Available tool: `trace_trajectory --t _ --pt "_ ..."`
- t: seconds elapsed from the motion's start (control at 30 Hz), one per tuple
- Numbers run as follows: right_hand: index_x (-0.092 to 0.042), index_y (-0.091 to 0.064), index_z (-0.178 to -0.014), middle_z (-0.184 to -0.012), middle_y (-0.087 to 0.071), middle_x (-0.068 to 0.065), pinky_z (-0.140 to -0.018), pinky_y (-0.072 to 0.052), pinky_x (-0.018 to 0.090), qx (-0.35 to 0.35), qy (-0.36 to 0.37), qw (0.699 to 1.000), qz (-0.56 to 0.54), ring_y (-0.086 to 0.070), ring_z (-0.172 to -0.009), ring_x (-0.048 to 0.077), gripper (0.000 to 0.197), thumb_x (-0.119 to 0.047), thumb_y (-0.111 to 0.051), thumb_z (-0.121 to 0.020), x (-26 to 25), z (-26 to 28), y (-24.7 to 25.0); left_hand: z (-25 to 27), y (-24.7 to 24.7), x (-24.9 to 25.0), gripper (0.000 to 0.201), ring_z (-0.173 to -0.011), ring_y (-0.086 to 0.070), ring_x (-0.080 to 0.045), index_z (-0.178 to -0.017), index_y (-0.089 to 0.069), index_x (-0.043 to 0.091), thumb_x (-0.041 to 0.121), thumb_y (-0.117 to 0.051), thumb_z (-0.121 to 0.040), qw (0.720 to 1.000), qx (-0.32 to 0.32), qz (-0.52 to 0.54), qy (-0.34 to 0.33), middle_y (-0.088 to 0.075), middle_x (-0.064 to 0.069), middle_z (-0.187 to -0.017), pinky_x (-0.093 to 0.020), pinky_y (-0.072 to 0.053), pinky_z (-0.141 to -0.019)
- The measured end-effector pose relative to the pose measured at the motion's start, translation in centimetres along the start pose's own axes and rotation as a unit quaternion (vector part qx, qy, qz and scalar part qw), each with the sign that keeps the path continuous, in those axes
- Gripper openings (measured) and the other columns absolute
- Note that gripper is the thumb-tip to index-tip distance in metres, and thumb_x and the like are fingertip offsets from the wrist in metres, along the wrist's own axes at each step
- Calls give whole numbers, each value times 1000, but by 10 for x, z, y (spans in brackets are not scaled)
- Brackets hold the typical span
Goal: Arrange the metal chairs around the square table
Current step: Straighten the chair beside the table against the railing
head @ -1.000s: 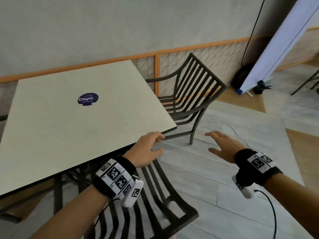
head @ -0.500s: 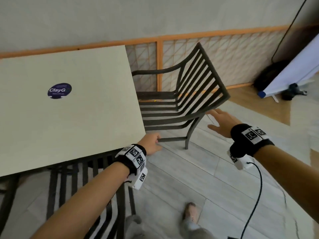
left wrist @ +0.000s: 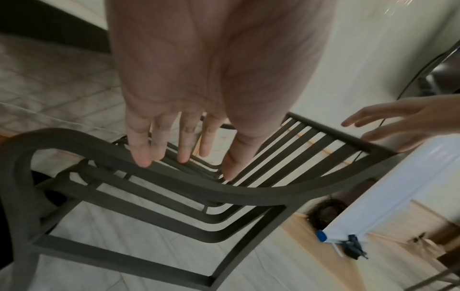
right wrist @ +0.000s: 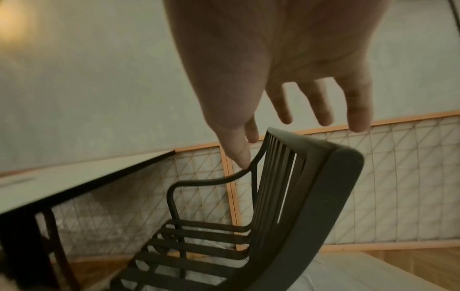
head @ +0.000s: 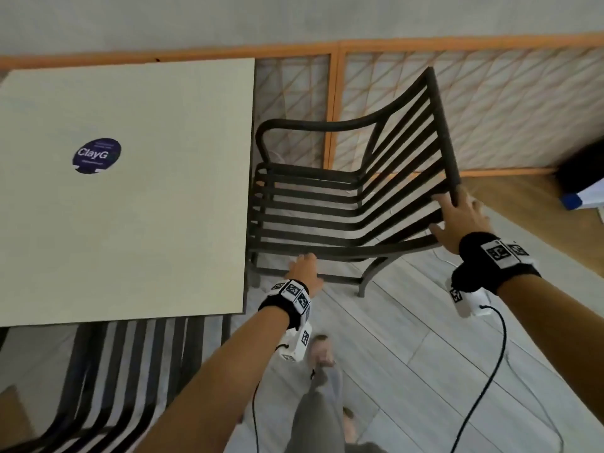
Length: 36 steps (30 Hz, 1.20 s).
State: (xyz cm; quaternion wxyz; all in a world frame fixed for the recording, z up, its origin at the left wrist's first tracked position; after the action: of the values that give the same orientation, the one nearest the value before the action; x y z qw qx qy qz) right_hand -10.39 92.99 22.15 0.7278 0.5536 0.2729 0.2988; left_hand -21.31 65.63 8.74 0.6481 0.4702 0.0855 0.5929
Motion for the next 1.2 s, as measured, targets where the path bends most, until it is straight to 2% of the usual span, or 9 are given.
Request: trace_trajectory --t 0.13,0.23,0.3,0.4,0.53,0.63,0.87,1.03,1.2 --pt "-29 -21 -140 -153 -1 22 -92 -45 57 -3 -49 999 -1 -35 -123 52 67 -19 -58 -86 11 -41 -22 -58 8 -8 57 -135 -33 -34 -141 -32 11 22 -55 -90 998 28 -48 33 -33 -12 -148 -51 -37 -106" --pt "-24 -21 -143 -146 -12 29 -83 -50 53 1 -69 997 22 -40 -115 51 71 -9 -56 -83 19 -53 -33 -89 4 -26 61 -146 -13 -34 -148 -23 20 27 -50 -93 993 1 -104 46 -17 -7 -159 -59 -27 -111" --pt "-21 -25 -141 -136 -22 31 -70 -51 49 13 -57 998 39 -49 -96 49 67 -9 -55 -83 20 -57 -35 -104 -4 -39 63 -147 -5 -35 -149 -17 27 33 -47 -94 989 -34 -134 48 -10 -3 -161 -63 -19 -113" --pt "-18 -31 -139 -119 -31 29 -54 -46 42 25 -31 999 17 -47 -60 36 58 -5 -51 -86 20 -65 -33 -122 -14 -51 61 -148 -3 -34 -148 -18 33 46 -41 -94 978 -72 -182 66 -15 0 -160 -68 -5 -112" --pt "-20 -30 -140 -119 -31 25 -50 -44 37 30 -26 999 -14 -35 -45 25 57 -8 -52 -89 26 -73 -31 -131 -16 -52 51 -145 -16 -34 -138 -35 32 46 -47 -91 975 -81 -187 93 -35 -1 -150 -76 5 -105" --pt "-20 -26 -142 -124 -30 26 -50 -39 35 44 -21 998 -38 -31 -44 22 59 -8 -51 -90 26 -86 -22 -135 -12 -49 41 -141 -21 -35 -132 -40 34 41 -47 -92 979 -64 -169 89 -40 -2 -144 -77 5 -104" --pt "-22 -24 -142 -124 -30 24 -55 -43 35 58 -5 997 -50 -34 -50 20 65 -7 -55 -87 14 -128 -12 -158 5 -48 41 -143 -15 -37 -131 -42 33 38 -51 -92 982 -69 -143 103 -38 -6 -144 -77 7 -104" --pt "-22 -24 -142 -124 -30 23 -64 -53 44 55 8 997 -49 -48 -67 35 67 -7 -57 -86 6 -140 -10 -162 8 -50 40 -146 -7 -35 -134 -41 33 33 -47 -95 979 -83 -125 139 -33 -4 -150 -75 9 -105" --pt "-22 -24 -143 -121 -32 22 -55 -39 34 57 29 997 -49 -35 -54 21 65 -11 -55 -88 8 -132 -11 -141 -7 -55 43 -146 -5 -37 -135 -40 33 29 -52 -93 979 -84 -105 153 -31 -6 -151 -77 8 -104"
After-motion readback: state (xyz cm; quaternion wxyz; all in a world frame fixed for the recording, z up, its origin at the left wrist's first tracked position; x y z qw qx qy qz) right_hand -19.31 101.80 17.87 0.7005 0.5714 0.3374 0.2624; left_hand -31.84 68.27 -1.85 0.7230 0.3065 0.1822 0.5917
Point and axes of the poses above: each hand's wrist, its own z-axis away from the middle knuckle, its own y-axis out of the back of the hand, x = y × z, the point moved 7 cm from there along -z, towards the middle knuckle
